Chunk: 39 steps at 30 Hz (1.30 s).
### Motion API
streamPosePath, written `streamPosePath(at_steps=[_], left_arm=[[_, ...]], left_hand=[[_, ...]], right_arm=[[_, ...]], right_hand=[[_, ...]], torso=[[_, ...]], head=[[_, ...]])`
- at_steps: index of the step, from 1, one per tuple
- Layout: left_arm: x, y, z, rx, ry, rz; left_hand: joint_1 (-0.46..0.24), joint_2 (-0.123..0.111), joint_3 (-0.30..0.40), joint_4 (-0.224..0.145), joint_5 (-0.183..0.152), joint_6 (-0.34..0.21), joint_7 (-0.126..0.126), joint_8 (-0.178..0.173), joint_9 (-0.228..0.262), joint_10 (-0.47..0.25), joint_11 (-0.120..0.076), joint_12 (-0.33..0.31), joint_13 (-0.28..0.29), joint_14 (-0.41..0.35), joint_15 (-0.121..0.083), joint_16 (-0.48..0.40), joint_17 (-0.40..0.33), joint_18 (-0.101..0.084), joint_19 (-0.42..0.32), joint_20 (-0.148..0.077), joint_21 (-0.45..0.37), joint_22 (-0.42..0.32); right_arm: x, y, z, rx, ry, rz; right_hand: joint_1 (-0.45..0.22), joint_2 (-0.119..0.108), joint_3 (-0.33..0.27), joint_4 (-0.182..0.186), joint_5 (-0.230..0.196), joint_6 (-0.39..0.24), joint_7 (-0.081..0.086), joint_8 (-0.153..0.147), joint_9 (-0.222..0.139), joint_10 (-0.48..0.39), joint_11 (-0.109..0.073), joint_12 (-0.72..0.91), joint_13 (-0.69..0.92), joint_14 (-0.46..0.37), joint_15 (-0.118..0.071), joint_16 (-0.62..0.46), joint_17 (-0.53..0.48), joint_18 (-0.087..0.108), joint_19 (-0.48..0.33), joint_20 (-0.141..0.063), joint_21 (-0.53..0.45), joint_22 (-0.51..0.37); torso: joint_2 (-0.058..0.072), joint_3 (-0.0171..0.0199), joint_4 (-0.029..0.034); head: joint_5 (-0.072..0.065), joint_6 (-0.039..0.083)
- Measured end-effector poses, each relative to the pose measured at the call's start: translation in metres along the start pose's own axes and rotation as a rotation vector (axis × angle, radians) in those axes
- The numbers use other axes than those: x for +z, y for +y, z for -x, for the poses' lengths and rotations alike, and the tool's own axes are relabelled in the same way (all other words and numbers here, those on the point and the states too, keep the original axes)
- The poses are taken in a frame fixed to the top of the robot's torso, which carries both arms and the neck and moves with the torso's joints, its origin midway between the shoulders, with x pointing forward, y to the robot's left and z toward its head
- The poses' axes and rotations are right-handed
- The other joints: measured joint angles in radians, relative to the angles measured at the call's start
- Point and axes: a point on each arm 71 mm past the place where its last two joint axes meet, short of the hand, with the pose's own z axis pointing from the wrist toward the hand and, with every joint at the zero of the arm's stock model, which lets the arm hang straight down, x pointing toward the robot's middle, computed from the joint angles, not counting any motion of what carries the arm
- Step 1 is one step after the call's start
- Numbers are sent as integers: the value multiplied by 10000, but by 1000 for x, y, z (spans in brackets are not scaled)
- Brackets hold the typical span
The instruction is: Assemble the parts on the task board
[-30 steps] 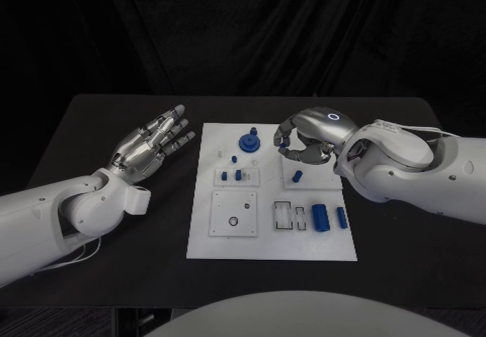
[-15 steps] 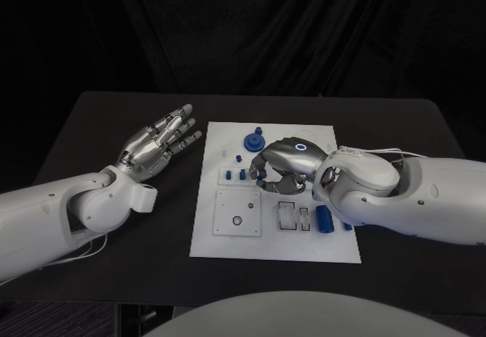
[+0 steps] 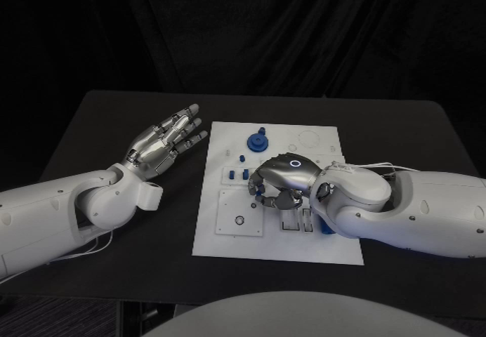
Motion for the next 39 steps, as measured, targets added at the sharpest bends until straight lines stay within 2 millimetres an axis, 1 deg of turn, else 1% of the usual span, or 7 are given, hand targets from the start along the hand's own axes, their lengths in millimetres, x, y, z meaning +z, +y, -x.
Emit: streamPosePath(at_steps=[2,5,8,15,23,32,39], left_arm=[[0,1,1,-1,-12,19],[-1,2,1,-10,-24,55],[-2,3,1,-25,-29,86],[-4,7,2,-83,-50,182],[-6,10,3,-118,-86,266],[-7,12,3,-149,-100,337],[-8,13,4,-156,-108,371]], left_hand=[[0,0,0,0,0,0,0,0,0,0,0,-1,0,0,0,0,0,0,0,0,0,0],[0,0,0,0,0,0,0,0,-1,0,0,35,0,0,0,0,0,0,0,0,0,0],[0,0,0,0,0,0,0,0,0,0,0,34,8,0,0,0,0,0,0,0,0,0],[36,36,27,-27,38,0,0,0,-1,0,0,34,7,0,0,0,1,-1,0,0,0,15],[36,36,27,-27,37,0,0,0,-1,0,0,34,7,0,0,0,-6,0,0,0,0,15],[36,36,27,-26,72,0,0,0,-2,0,-1,33,6,0,-1,0,-6,0,0,0,0,23],[36,36,27,-26,72,36,35,0,-2,0,-1,33,6,0,0,0,-5,-1,0,0,0,23]], right_arm=[[0,0,-1,-15,22,17],[0,1,-3,-37,39,44],[0,1,-4,-44,55,64],[0,3,-7,-38,75,123],[0,4,-8,-31,82,170],[0,6,-10,3,95,246],[0,7,-11,26,111,286]], right_hand=[[0,0,0,0,-49,0,0,0,7,1,0,-9,0,0,0,-1,0,0,0,0,0,0],[0,0,0,0,-68,0,0,0,10,1,0,-12,-1,0,0,-6,0,1,0,0,0,0],[-1,-1,-1,1,-72,-1,1,0,10,1,1,-13,-1,-1,0,-7,0,1,0,0,0,0],[-1,-1,-28,-25,-77,28,-28,0,8,3,2,-16,-5,-1,0,-7,-1,2,-1,0,0,-1],[-1,-1,-29,-26,-78,27,-28,0,7,3,3,-36,-9,-1,0,-7,-1,1,-1,0,0,-1],[-2,-2,-29,-25,-79,27,-28,-1,14,5,2,-47,-2,-1,1,-7,-2,2,-1,0,0,7],[-2,-2,-30,-24,-88,27,-28,-1,15,50,-15,-74,-2,-1,1,-7,-3,2,-1,0,0,6]], torso=[[0,1,-7],[0,10,-40],[0,16,-58],[0,30,-40],[0,30,-35],[0,18,-26],[-4,17,-26]], head=[[45,0],[110,-1],[134,-1],[141,-1],[172,-1],[200,-1],[224,-1]])
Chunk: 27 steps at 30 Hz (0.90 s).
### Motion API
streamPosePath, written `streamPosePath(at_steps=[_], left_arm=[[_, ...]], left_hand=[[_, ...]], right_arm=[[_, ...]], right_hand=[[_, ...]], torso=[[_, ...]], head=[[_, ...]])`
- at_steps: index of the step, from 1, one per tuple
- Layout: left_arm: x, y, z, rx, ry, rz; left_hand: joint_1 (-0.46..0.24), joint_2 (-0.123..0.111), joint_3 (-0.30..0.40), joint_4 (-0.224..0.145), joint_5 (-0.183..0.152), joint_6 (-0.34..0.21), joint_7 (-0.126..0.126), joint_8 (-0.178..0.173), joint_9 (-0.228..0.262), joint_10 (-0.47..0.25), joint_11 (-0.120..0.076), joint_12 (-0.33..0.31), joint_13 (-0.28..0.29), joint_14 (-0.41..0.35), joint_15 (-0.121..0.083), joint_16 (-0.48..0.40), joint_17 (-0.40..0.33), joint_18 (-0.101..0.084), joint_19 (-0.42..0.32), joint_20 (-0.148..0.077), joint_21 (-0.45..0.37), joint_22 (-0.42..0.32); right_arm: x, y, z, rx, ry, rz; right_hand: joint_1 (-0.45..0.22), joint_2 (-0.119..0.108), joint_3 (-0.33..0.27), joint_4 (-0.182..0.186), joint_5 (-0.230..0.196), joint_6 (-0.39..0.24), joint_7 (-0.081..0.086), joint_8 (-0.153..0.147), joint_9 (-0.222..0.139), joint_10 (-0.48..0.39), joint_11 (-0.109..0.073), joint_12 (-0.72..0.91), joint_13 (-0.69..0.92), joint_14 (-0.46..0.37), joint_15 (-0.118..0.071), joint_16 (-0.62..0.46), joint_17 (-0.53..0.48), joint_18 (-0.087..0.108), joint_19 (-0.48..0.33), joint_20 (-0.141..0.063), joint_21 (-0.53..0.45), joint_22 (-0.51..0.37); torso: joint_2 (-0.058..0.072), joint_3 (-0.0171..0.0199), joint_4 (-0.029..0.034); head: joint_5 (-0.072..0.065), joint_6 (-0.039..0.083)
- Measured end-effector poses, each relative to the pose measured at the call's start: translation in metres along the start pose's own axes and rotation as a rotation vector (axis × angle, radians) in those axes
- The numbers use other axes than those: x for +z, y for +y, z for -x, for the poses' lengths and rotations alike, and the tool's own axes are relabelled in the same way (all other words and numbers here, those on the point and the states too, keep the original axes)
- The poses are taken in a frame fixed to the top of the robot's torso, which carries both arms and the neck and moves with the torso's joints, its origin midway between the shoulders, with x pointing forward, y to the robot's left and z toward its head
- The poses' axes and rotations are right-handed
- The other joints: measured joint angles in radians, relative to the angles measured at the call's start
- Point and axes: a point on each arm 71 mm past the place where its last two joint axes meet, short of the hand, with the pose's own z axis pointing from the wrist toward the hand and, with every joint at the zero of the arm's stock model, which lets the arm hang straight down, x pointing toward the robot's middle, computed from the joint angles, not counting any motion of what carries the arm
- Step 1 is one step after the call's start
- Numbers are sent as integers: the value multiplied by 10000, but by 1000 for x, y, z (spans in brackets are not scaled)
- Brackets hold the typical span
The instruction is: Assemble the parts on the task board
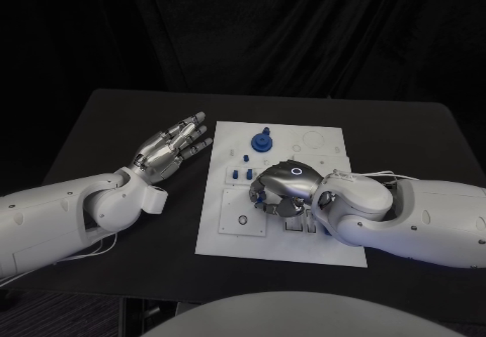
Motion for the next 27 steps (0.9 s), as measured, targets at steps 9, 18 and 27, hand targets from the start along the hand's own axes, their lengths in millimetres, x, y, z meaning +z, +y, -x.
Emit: streamPosePath(at_steps=[9,18,27], left_arm=[[0,2,0,-20,-5,60],[-1,3,0,-44,6,114],[-1,5,1,-64,5,168]], left_hand=[[0,0,28,-28,-4,0,0,0,-1,0,0,37,-1,37,36,0,2,0,0,0,0,-1],[0,0,28,-27,-4,-1,0,0,-1,0,0,37,-1,37,37,0,5,0,0,0,0,-2],[38,39,28,-27,-5,-1,0,0,-1,0,0,37,-2,38,37,0,5,1,0,0,0,-2]], right_arm=[[1,3,-1,24,13,84],[2,2,-3,28,63,62],[2,1,-5,21,121,43]], right_hand=[[-1,-1,1,-1,-27,0,0,0,-2,2,2,-2,-4,0,0,0,-1,0,0,0,0,-1],[-28,-27,31,-30,-28,0,0,0,-3,5,4,32,-11,0,0,0,-1,1,0,0,0,-2],[-25,-25,30,-30,-69,-1,0,-1,4,17,14,32,-8,0,0,0,-1,1,0,0,-24,-3]], torso=[[1,-3,-3],[1,2,-8],[-5,1,-10]], head=[[6,0],[28,0],[43,0]])
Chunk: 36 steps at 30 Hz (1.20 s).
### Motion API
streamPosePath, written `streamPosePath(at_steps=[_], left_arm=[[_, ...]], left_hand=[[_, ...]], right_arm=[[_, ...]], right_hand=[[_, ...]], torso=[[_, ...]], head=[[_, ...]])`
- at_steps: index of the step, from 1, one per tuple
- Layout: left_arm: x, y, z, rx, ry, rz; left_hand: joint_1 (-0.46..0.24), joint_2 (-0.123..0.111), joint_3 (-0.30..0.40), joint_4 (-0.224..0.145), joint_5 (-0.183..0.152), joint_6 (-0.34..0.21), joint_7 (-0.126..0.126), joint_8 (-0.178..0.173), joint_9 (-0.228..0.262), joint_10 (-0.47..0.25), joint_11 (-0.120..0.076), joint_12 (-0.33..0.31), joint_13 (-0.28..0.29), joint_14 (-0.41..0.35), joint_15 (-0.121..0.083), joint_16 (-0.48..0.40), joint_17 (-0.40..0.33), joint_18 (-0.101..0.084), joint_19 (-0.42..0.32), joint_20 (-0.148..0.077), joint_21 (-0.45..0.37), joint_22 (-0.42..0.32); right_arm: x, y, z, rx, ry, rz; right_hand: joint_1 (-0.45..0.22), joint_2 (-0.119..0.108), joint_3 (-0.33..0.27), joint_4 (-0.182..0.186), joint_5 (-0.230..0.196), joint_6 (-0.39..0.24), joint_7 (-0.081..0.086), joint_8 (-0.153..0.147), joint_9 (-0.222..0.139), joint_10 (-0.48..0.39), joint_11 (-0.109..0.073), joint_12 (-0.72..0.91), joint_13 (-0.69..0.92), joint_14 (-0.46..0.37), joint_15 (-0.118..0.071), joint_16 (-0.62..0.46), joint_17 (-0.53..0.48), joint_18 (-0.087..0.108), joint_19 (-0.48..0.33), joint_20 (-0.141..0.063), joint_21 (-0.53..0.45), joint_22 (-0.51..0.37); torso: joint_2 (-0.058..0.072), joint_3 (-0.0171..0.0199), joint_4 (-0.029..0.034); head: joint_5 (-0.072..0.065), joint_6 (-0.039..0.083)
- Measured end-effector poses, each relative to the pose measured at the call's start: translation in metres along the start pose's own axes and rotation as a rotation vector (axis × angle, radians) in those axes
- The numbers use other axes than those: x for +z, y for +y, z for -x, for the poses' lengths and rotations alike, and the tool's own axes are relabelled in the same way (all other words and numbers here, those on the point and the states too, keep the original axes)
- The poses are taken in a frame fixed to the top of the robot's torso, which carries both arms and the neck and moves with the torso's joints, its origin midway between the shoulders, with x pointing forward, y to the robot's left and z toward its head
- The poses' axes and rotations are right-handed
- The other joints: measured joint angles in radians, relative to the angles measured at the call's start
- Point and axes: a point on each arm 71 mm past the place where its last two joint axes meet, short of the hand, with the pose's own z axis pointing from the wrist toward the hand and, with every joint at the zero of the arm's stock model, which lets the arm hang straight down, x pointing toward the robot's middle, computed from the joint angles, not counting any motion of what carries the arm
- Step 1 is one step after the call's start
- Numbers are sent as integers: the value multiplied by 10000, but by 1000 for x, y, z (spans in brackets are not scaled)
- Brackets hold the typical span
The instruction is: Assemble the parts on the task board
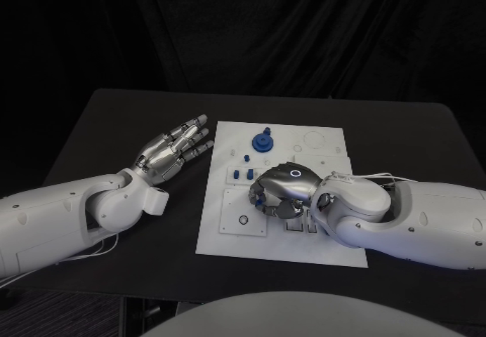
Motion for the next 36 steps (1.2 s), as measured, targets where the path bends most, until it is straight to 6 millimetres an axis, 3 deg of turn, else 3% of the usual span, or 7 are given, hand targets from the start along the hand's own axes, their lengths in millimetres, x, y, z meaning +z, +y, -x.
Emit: streamPosePath(at_steps=[11,17,28,31,36], left_arm=[[-1,2,0,-43,7,80],[-1,3,0,-55,11,109],[-2,4,0,-60,6,149],[-2,4,1,-64,7,160],[-2,4,1,-62,0,174]], left_hand=[[0,0,0,0,0,0,0,0,0,0,0,0,0,-1,0,0,3,-1,0,0,0,15],[0,0,0,0,-1,0,0,0,0,0,0,0,-1,-38,36,0,5,-1,0,0,0,15],[0,0,0,1,-1,0,0,0,0,0,0,-1,0,-38,36,0,7,-1,0,0,0,13],[0,0,0,0,-1,0,0,0,0,0,0,-1,0,-38,36,0,7,-1,0,0,0,13],[0,0,0,1,-1,0,0,0,-1,0,0,-1,-1,-38,36,0,9,-1,0,0,0,13]], right_arm=[[0,-1,-1,-19,95,-19],[1,-1,-3,-44,193,-32],[2,0,-7,-17,384,-14],[2,0,-7,-17,405,-18],[1,-1,-7,-16,411,-45]], right_hand=[[45,45,26,-81,-163,-39,38,-6,-3,1,0,-4,-4,0,0,-39,0,1,0,0,-68,-1],[92,92,10,-65,-882,-487,99,-364,-158,-223,-61,-87,22,36,35,-165,-18,1,-92,92,-293,-2],[-488,-352,-364,396,-2549,-1344,-25,-1100,-744,-1078,123,-184,44,-113,184,-400,-343,1,-374,184,-794,-2],[-503,-366,-499,531,-2850,-1556,-88,-1271,-924,-1334,185,-182,114,-163,233,-466,-437,0,-450,235,-989,-3],[-530,-394,-716,708,-3087,-1556,-88,-1314,-1130,-1787,246,-29,225,-310,258,-579,-596,1,-609,263,-1308,-3]], torso=[[-2,-6,8],[-2,-6,8],[-3,-6,7],[-2,-6,7],[0,-4,8]], head=[[12,0],[19,0],[40,0],[34,0],[34,0]])
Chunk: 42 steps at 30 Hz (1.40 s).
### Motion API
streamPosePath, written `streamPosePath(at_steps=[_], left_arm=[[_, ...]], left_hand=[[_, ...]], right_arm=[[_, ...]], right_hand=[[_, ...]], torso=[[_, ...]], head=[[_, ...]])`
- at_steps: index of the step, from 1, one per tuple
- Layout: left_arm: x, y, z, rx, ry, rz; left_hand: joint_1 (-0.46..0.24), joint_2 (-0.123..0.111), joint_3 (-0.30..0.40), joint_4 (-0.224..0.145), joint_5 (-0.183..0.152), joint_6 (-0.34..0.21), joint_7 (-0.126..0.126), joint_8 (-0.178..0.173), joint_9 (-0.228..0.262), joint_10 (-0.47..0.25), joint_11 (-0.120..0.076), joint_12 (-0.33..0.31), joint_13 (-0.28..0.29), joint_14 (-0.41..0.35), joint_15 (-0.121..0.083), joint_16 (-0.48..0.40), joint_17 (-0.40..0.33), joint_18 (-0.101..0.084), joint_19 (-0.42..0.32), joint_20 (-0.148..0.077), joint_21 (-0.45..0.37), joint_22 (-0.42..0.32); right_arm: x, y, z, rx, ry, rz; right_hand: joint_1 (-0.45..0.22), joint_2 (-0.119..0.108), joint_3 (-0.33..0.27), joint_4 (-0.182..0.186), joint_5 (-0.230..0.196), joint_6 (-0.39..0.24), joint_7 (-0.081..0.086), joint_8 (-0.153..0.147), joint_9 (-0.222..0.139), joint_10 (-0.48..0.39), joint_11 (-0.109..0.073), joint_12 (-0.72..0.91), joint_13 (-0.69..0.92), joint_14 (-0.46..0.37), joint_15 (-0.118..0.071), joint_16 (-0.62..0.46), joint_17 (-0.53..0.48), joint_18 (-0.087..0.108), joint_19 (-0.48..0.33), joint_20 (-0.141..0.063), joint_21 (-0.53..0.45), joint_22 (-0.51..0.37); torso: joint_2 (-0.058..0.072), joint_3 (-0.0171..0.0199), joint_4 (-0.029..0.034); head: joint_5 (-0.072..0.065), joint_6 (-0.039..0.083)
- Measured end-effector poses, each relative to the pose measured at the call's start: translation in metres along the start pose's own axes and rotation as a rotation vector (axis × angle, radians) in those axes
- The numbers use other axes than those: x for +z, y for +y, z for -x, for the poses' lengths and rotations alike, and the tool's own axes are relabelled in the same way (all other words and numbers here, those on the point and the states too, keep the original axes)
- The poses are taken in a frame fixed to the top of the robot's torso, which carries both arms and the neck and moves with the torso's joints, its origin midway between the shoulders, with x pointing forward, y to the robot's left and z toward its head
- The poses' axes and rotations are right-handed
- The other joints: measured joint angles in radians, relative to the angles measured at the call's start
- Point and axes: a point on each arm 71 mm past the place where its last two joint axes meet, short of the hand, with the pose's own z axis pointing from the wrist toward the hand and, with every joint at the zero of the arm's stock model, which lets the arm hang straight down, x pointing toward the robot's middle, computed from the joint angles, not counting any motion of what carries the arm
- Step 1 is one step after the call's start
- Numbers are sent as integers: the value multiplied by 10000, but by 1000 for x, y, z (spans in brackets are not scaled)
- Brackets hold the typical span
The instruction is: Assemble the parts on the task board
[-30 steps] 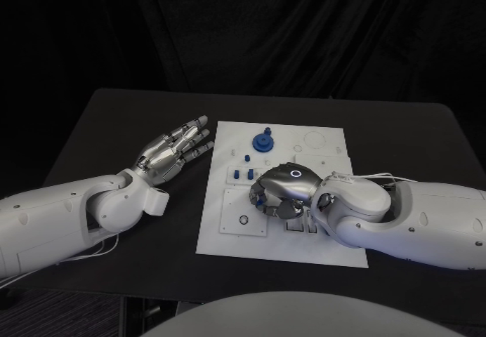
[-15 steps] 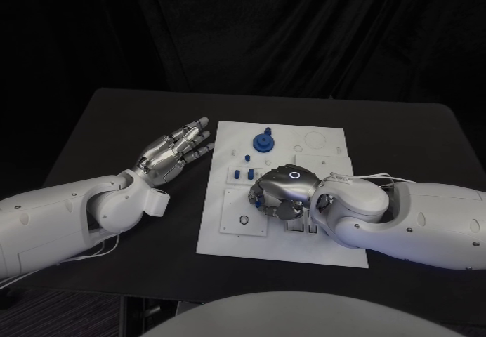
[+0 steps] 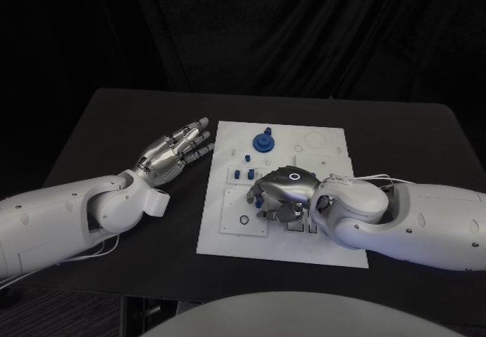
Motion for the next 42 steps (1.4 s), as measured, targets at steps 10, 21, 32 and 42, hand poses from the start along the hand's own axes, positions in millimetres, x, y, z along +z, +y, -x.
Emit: streamPosePath(at_steps=[10,21,32,42], left_arm=[[-1,1,1,-13,-14,44],[-2,1,1,-14,-42,62],[-3,1,1,-22,-38,69],[-2,2,0,-30,-24,72]], left_hand=[[0,0,0,0,39,0,0,0,9,0,0,0,0,0,0,0,1,0,0,0,0,-1],[29,-29,0,-57,39,37,37,39,8,0,0,0,0,0,-1,0,3,0,0,0,0,16],[40,-40,0,-57,78,37,37,39,18,0,0,0,0,38,37,0,4,0,0,0,0,29],[40,-40,0,-56,78,37,36,39,17,0,0,0,0,37,37,0,5,0,0,0,0,28]], right_arm=[[-12,-7,2,96,-292,-232],[-34,-29,56,-518,-1769,-686],[-55,-57,88,-893,-2331,-1803],[-66,-74,80,-729,-1961,-2801]], right_hand=[[304,30,-848,333,12,-446,-304,-283,-577,-2156,306,28,-13,-613,108,-553,-840,166,-555,112,-1108,-1],[682,-118,-1464,1282,472,-214,-493,-692,-1341,-2618,393,-1042,-1811,-318,111,-14,-515,162,-66,131,-294,-1],[508,225,-1392,1265,856,522,-414,-1017,-1793,-1425,395,-1280,-2991,320,71,1079,603,-87,852,76,1575,6],[-561,137,-1449,1322,659,593,-410,-1280,-2034,-724,348,-1394,-3485,380,131,1093,602,-86,938,134,1828,5]], torso=[[2,3,-2],[-4,10,-5],[-16,9,1],[2,-1,1]], head=[[-9,0],[-66,0],[-194,0],[-272,0]])
